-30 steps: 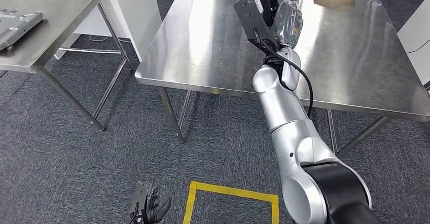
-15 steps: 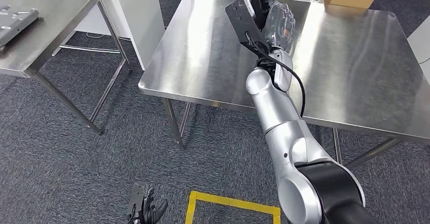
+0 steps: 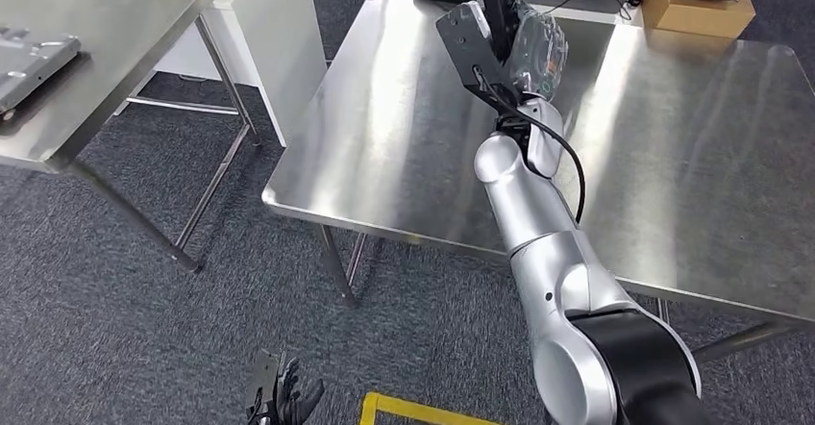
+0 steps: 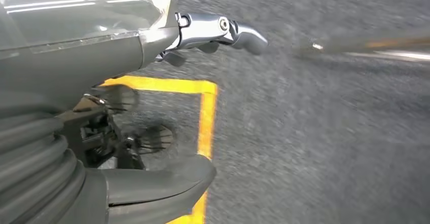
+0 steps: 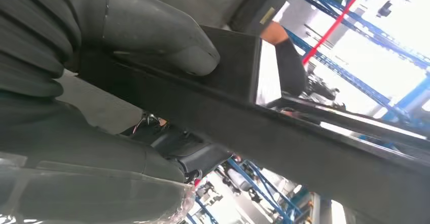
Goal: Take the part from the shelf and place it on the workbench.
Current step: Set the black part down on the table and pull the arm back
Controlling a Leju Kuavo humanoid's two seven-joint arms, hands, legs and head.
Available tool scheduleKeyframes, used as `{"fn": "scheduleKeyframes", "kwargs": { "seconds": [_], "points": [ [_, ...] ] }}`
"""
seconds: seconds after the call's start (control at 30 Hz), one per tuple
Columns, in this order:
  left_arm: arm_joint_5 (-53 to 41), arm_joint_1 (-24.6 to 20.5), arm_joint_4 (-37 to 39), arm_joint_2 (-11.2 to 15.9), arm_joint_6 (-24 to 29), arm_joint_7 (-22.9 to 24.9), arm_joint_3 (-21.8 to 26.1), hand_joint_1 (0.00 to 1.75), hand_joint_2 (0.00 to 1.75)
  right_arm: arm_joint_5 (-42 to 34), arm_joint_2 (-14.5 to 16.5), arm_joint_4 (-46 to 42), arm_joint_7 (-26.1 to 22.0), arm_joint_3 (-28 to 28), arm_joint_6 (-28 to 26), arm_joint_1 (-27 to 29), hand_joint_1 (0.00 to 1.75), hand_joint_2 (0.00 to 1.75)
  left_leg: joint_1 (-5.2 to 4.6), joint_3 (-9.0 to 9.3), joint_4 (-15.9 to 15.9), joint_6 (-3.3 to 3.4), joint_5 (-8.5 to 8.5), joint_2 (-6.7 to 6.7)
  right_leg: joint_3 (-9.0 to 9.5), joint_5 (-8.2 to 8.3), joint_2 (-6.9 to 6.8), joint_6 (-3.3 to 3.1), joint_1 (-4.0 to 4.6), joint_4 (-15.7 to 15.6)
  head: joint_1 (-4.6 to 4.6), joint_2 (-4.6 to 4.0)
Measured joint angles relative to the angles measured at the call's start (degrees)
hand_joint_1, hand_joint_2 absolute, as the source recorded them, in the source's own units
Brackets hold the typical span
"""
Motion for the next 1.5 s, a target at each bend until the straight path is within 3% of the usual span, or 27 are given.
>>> {"fn": "scheduleKeyframes", "kwargs": {
  "seconds": [0.03,0.1,0.17,0.2,0.23,0.3,0.33,0.37,0.43,0.5,0.6,0.63,0.67,0.7,0.77,0.83,0.93,1.0,1.1,1.13,1.2,1.27,1.3,1.4,1.43,1.47,1.5],
  "points": [
    [0.03,0.02,0.01,0.00,0.01,-0.01,0.00,0.00,1.75,0.08,0.01,0.09,0.01,-0.01,-0.03,-0.05,1.75,1.75,0.20,-2.40,3.56,-0.44,-0.26,0.46,0.79,-0.66,0.07,-0.30,0.01,-0.04,-0.09,-0.01],
    [0.10,0.20,0.03,0.04,0.02,0.01,0.00,0.00,1.75,0.58,-0.05,0.50,0.07,-0.04,-0.14,0.27,1.75,1.75,0.71,-7.23,8.95,-1.27,-3.24,0.92,2.49,-2.21,0.10,-0.40,-0.01,-0.04,-0.24,0.00],
    [0.12,0.37,0.06,0.09,0.06,0.02,0.00,0.00,1.75,1.50,-0.13,0.99,0.20,-0.10,-0.32,0.58,1.75,1.75,1.08,-10.13,8.83,-1.64,-6.25,1.07,4.49,-3.90,0.18,-0.22,-0.11,-0.05,-0.30,0.01],
    [0.12,0.40,0.07,0.12,0.09,0.02,0.00,0.00,1.75,1.88,-0.15,1.19,0.26,-0.12,-0.40,0.61,1.75,1.75,1.17,-10.47,6.56,-1.60,-5.84,1.10,5.58,-4.76,0.21,-0.07,-0.17,-0.05,-0.33,0.01],
    [0.12,0.43,0.07,0.15,0.13,0.02,0.00,0.00,1.75,2.19,-0.15,1.36,0.33,-0.12,-0.48,0.62,1.75,1.75,1.21,-10.28,3.01,-1.41,-3.17,1.13,6.73,-5.69,0.23,0.13,-0.20,-0.07,-0.39,0.01],
    [0.11,0.63,0.11,0.25,0.15,0.02,0.00,0.00,1.75,3.09,-0.21,1.78,0.78,-0.11,-0.73,0.61,1.75,1.75,1.03,-9.22,-3.97,-0.78,5.45,1.24,8.76,-7.36,0.34,0.81,-0.10,-0.07,-0.48,0.01],
    [0.09,0.71,0.13,0.27,0.15,-0.01,-0.03,0.00,1.75,3.92,-0.27,2.02,1.44,-0.11,-0.92,0.52,1.75,1.75,0.81,-8.73,-5.88,-0.44,8.67,1.21,9.37,-8.02,0.41,1.30,-0.04,-0.12,-0.51,0.01],
    [0.05,0.75,0.13,0.26,0.15,-0.05,-0.06,0.00,1.75,5.05,-0.40,2.23,2.35,-0.11,-1.12,0.34,1.75,1.75,0.57,-8.44,-6.39,-0.14,10.06,1.14,9.75,-8.48,0.46,1.83,-0.01,-0.25,-0.52,0.01],
    [-0.08,0.60,0.10,0.19,0.16,-0.13,-0.15,0.00,1.75,7.74,-0.82,2.52,4.68,-0.13,-1.38,-0.31,1.75,1.75,0.37,-7.96,-6.21,0.49,9.40,0.96,10.06,-9.31,0.40,2.80,-0.12,-0.61,-0.55,0.01],
    [-0.15,0.43,0.08,0.14,0.17,-0.20,-0.28,0.00,1.75,9.79,-1.81,2.96,6.31,-0.20,-1.51,-0.93,1.75,1.75,0.48,-7.26,-6.74,1.26,8.76,0.82,8.76,-10.93,0.29,2.94,-0.16,2.08,-0.44,0.00],
    [-0.04,0.71,0.10,0.10,0.00,-0.32,-0.41,0.00,1.75,10.80,-3.86,4.81,6.81,-0.77,-1.80,-0.66,1.75,1.75,0.43,-5.84,-7.12,2.00,7.60,0.37,2.04,-14.75,0.25,2.17,0.09,14.02,-0.18,0.00],
    [0.05,0.96,0.13,0.11,-0.12,-0.39,-0.42,0.00,1.75,10.98,-4.51,5.59,6.83,-1.12,-1.88,-0.17,1.75,1.75,0.38,-5.30,-7.12,2.07,7.16,0.14,-0.11,-15.00,0.25,2.26,0.16,16.97,-0.14,0.00],
    [0.15,1.22,0.15,0.13,-0.24,-0.48,-0.41,0.00,1.75,11.12,-5.08,6.22,6.85,-1.49,-1.92,0.31,1.75,1.75,0.34,-4.76,-7.12,2.08,6.74,-0.12,-1.48,-14.09,0.25,2.67,0.19,17.77,-0.09,0.01],
    [0.24,1.40,0.16,0.14,-0.33,-0.56,-0.40,0.00,1.75,11.21,-5.55,6.70,6.86,-1.84,-1.96,0.59,1.75,1.75,0.30,-4.28,-7.10,2.00,6.35,-0.33,-1.97,-12.02,0.24,3.32,0.20,16.19,0.01,0.01],
    [0.29,1.52,0.17,0.14,-0.48,-0.73,-0.40,0.00,1.75,11.25,-6.19,7.23,6.74,-2.38,-2.10,0.30,1.75,1.75,0.20,-3.69,-6.97,1.70,5.70,-0.56,-0.96,-6.06,0.05,4.62,0.17,8.08,0.19,0.01],
    [0.42,1.49,0.17,0.15,-0.64,-0.97,-0.42,0.00,1.75,11.03,-6.46,7.64,6.23,-2.80,-2.41,-0.36,1.75,1.75,-0.11,-3.60,-6.44,1.29,5.00,-0.61,0.59,-2.44,-0.22,4.62,0.18,1.78,0.12,0.01],
    [0.75,1.49,0.16,0.31,-0.79,-1.36,-0.42,0.00,1.75,10.11,-6.57,8.24,5.19,-3.57,-2.67,-0.92,1.75,1.75,-0.39,-3.65,-5.86,1.46,4.27,-0.58,1.25,-2.07,-0.13,3.79,0.11,0.55,-0.13,0.01],
    [0.79,1.43,0.15,0.50,-0.85,-1.50,-0.42,0.00,1.75,9.79,-6.49,8.47,4.72,-4.03,-2.84,-1.37,1.75,1.75,-0.52,-3.44,-5.97,1.59,4.02,-0.46,1.33,-2.07,0.20,3.84,-0.14,0.34,-0.26,0.01],
    [0.80,1.24,0.10,0.61,-1.01,-1.63,-0.46,0.00,1.75,9.60,-6.47,8.75,4.33,-4.50,-3.16,-1.94,1.75,1.75,-0.38,-1.09,-9.16,2.54,4.93,0.46,1.72,-2.33,0.61,3.63,0.03,0.19,-0.57,0.00],
    [0.80,1.14,0.09,0.60,-1.10,-1.67,-0.48,0.00,1.75,9.50,-6.57,8.85,4.28,-4.65,-3.25,-2.12,1.75,1.75,-0.11,-0.06,-10.53,2.88,5.39,0.94,1.15,-2.99,0.60,3.47,0.17,1.61,-0.49,0.00],
    [0.80,1.02,0.09,0.56,-1.29,-1.69,-0.49,0.00,1.75,9.29,-6.75,9.09,4.21,-4.96,-3.40,-2.42,1.75,1.75,0.38,1.11,-11.73,2.92,5.64,1.72,-2.09,-5.51,0.47,3.34,0.07,8.15,-0.24,0.01],
    [0.80,1.03,0.09,0.51,-1.44,-1.68,-0.50,0.00,1.75,9.19,-6.99,9.40,4.20,-5.32,-3.47,-2.41,1.75,1.75,0.88,1.56,-11.62,2.27,5.18,2.39,-5.64,-7.19,0.38,4.11,-0.53,14.49,-0.18,0.01],
    [0.80,1.05,0.09,0.49,-1.49,-1.68,-0.50,0.00,1.75,9.16,-7.11,9.55,4.19,-5.49,-3.49,-2.38,1.75,1.75,1.26,1.72,-11.32,1.73,4.79,2.69,-6.21,-6.72,0.21,4.96,-0.98,14.99,-0.17,0.01],
    [0.80,1.03,0.08,0.56,-1.55,-1.69,-0.50,0.00,1.75,9.17,-7.37,9.80,4.12,-5.74,-3.51,-2.77,1.75,1.75,2.47,1.61,-8.61,-0.61,2.47,3.76,-2.26,-1.86,-2.05,8.24,-2.24,5.95,0.11,0.01],
    [0.81,1.02,0.08,0.62,-1.57,-1.69,-0.50,0.00,1.75,9.23,-7.33,9.85,4.12,-5.78,-3.53,-3.00,1.75,1.75,2.64,1.37,-7.23,-1.39,1.44,4.12,-1.11,-1.11,-2.56,8.38,-2.41,3.63,0.34,0.01],
    [0.82,1.00,0.08,0.69,-1.58,-1.74,-0.51,0.00,1.75,9.32,-7.31,9.90,4.19,-5.82,-3.55,-3.08,1.75,1.75,2.64,1.20,-6.18,-1.98,0.65,4.45,-0.65,-1.09,-2.77,7.95,-2.42,2.80,0.39,0.00],
    [0.85,1.01,0.07,0.74,-1.60,-1.78,-0.52,0.00,1.75,9.53,-7.34,9.95,4.28,-5.87,-3.57,-3.09,1.75,1.75,2.53,1.07,-5.58,-2.35,0.19,4.75,-0.84,-1.64,-2.29,7.02,-2.20,3.46,0.29,-0.01]
  ]
}}
